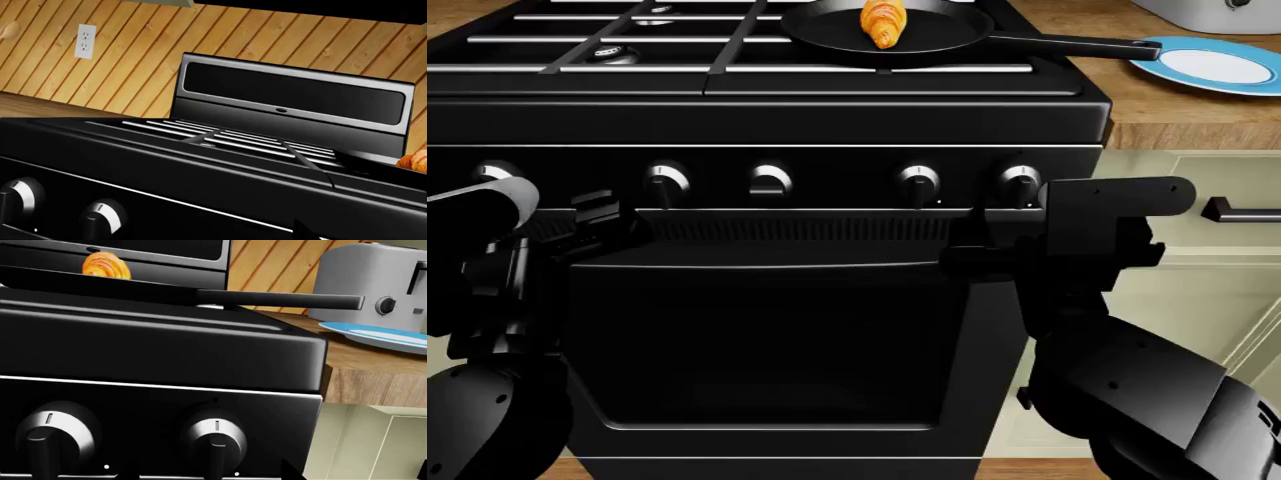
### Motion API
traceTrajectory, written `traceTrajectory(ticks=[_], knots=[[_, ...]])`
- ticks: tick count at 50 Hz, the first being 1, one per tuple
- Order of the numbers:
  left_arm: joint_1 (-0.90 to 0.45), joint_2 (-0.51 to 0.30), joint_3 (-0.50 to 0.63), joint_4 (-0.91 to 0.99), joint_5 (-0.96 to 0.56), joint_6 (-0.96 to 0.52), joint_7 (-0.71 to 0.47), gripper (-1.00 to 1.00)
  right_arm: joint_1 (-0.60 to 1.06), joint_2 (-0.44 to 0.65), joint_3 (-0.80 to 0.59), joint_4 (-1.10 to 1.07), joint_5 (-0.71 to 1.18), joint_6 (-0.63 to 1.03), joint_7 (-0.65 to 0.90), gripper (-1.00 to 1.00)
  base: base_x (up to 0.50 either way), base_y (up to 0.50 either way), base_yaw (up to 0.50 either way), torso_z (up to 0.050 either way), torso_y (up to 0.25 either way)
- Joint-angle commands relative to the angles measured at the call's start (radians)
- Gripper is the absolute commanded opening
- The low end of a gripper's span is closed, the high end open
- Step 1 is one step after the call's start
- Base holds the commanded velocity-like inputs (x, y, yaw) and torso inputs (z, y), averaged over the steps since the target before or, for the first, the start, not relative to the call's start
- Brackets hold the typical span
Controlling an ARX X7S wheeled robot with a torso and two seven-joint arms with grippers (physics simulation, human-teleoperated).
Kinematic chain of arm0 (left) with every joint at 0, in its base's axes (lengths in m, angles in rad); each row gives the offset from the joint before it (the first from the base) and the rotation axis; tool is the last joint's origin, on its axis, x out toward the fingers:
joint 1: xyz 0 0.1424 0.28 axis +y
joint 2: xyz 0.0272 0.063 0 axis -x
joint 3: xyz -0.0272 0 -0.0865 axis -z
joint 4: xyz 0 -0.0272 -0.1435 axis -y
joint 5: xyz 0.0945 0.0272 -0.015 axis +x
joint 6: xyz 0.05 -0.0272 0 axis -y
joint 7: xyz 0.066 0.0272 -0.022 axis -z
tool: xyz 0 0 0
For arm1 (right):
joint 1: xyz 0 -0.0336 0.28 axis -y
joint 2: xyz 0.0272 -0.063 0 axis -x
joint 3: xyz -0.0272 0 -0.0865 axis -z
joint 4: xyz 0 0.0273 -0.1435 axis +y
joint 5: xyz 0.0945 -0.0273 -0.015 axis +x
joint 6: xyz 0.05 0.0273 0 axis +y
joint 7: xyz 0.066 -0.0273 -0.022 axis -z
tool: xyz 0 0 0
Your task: Pick the croissant and place it on the pan. Then turn on the stove to warm the croissant.
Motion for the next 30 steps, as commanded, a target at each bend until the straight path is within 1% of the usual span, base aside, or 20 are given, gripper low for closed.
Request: traceTrajectory(ticks=[1,15,30], knots=[[0.001,0.001,0.004,-0.004,0.001,0.003,0.001,1.00,0.015,-0.005,0.001,0.028,0.005,0.005,-0.014,1.00,0.00,0.00,0.00,0.000,0.000],[0.003,0.003,0.007,-0.012,0.001,0.007,0.003,1.00,0.035,-0.015,0.008,0.066,0.046,0.031,-0.029,1.00,0.00,0.00,0.00,0.000,0.000],[0.002,0.001,0.007,-0.016,0.001,0.012,0.005,1.00,0.053,-0.015,0.010,0.082,0.049,0.038,-0.034,1.00,0.00,0.00,0.00,0.000,0.000]])
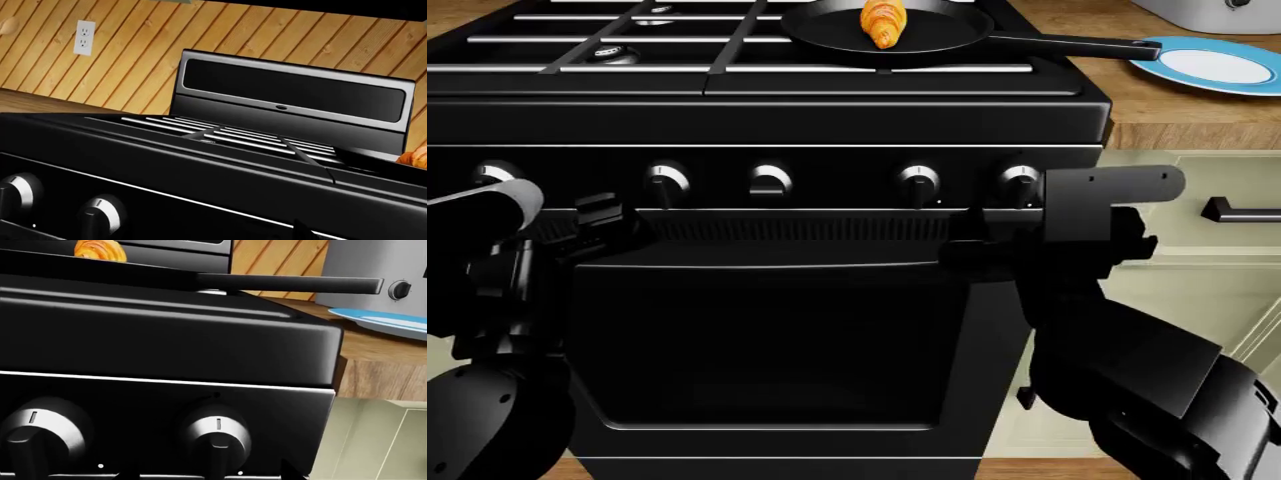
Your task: Pick the croissant and place it on the pan. Then turn on the stove to warm the croissant.
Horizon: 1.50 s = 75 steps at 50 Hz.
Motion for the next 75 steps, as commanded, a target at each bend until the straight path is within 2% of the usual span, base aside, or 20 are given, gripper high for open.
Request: traceTrajectory(ticks=[1,32,33,60,75], knots=[[-0.001,0.000,0.001,-0.005,0.001,0.004,0.002,1.00,0.013,-0.001,0.003,0.017,0.005,0.006,-0.005,1.00,0.00,0.00,0.00,0.000,0.000],[-0.002,0.001,0.009,-0.022,0.005,0.014,0.007,1.00,0.043,-0.011,0.000,0.057,0.012,0.017,-0.022,1.00,0.00,0.00,0.00,0.000,0.000],[-0.001,0.001,0.008,-0.021,0.005,0.014,0.006,1.00,0.043,-0.012,0.001,0.058,0.014,0.018,-0.022,-1.00,0.00,0.00,0.00,0.000,0.000],[0.006,-0.007,0.002,0.002,-0.010,0.008,-0.006,1.00,0.042,-0.008,0.005,0.036,0.031,0.026,-0.013,-1.00,0.00,0.00,0.00,0.000,0.000],[0.005,-0.009,-0.002,0.003,-0.018,0.012,-0.006,1.00,0.133,0.037,-0.133,0.006,-0.069,0.144,-0.050,-1.00,0.00,0.00,0.00,0.000,0.000]])
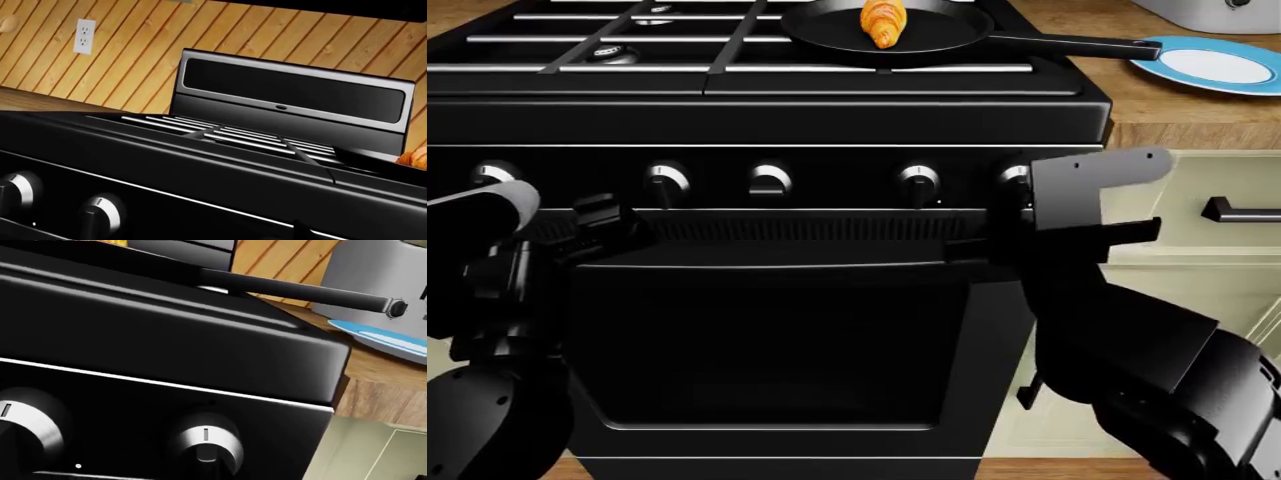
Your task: Pick the croissant and place it on the pan. Then turn on the stove to warm the croissant.
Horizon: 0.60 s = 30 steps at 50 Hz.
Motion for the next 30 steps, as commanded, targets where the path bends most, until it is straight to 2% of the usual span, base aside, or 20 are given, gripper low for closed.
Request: traceTrajectory(ticks=[1,30], knots=[[-0.002,-0.001,-0.002,-0.001,-0.005,0.003,0.001,1.00,0.058,0.023,-0.088,-0.033,-0.053,0.065,-0.036,-1.00,0.00,0.00,0.00,0.000,0.000],[0.000,-0.005,-0.002,0.007,-0.011,0.003,-0.005,1.00,0.141,0.065,-0.147,-0.066,-0.072,0.178,-0.059,-1.00,0.00,0.00,0.00,0.000,0.002]])
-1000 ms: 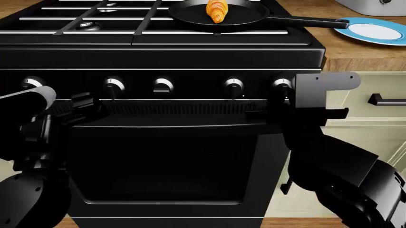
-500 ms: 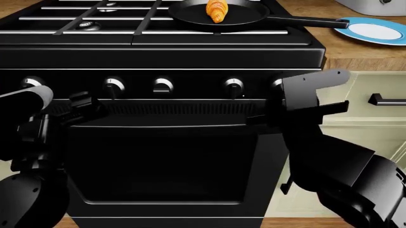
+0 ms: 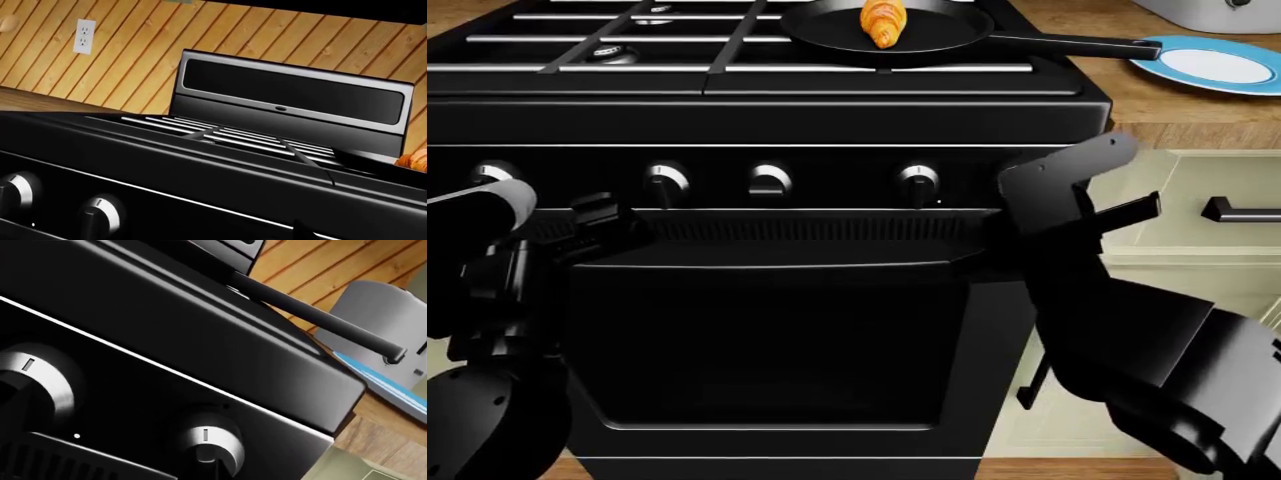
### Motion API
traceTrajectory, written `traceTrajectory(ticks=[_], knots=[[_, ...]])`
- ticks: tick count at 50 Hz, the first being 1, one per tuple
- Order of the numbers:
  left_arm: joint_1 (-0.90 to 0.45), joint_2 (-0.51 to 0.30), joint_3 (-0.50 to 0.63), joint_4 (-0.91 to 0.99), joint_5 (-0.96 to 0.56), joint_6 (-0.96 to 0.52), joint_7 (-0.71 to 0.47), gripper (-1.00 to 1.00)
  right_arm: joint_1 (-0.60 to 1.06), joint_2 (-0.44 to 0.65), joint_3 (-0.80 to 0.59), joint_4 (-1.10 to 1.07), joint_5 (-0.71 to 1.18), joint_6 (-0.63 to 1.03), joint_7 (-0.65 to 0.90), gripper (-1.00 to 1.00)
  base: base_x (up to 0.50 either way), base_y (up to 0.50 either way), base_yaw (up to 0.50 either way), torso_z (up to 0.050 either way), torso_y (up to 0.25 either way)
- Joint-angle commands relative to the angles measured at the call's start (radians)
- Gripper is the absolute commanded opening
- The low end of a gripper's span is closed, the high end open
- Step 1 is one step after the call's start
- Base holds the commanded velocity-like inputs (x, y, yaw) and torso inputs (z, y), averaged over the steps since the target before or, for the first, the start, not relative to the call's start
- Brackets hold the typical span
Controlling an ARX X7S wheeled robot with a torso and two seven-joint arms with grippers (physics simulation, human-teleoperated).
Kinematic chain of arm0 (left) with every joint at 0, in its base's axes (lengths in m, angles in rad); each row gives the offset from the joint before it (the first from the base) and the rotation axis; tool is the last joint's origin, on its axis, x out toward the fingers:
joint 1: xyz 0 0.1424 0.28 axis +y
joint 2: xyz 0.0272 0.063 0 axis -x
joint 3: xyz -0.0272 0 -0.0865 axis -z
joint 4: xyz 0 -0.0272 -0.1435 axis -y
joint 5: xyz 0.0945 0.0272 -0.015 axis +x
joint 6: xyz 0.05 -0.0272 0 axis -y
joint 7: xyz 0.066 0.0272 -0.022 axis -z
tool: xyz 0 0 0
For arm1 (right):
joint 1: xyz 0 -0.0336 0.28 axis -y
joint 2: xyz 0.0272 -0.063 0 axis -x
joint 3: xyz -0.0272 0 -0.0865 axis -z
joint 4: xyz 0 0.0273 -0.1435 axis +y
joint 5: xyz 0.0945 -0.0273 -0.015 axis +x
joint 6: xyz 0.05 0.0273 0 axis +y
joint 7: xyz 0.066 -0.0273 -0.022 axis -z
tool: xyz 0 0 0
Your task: Pick the croissant and place it on the pan. Then turn on the stove to warm the croissant.
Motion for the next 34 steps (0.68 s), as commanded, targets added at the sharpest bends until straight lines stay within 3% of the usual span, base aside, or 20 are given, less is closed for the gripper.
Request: traceTrajectory(ticks=[1,5,6,34], knots=[[0.000,-0.002,0.000,0.004,-0.003,-0.001,-0.003,1.00,0.023,0.004,-0.004,-0.029,-0.014,0.023,-0.004,-1.00,0.00,0.00,0.00,0.000,0.000],[-0.002,-0.001,0.002,0.000,-0.001,0.002,0.000,1.00,0.006,-0.001,0.029,-0.035,0.018,0.014,0.013,-1.00,0.00,0.00,0.00,0.000,0.002],[-0.002,-0.001,0.002,0.000,-0.001,0.002,0.000,1.00,0.003,-0.002,0.034,-0.039,0.025,0.016,0.019,1.00,0.00,0.00,0.00,0.000,0.000],[0.001,-0.009,0.006,0.031,-0.011,-0.005,-0.011,1.00,-0.100,0.030,0.216,-0.328,0.335,0.072,0.268,1.00,0.00,0.00,0.00,0.000,0.000]])
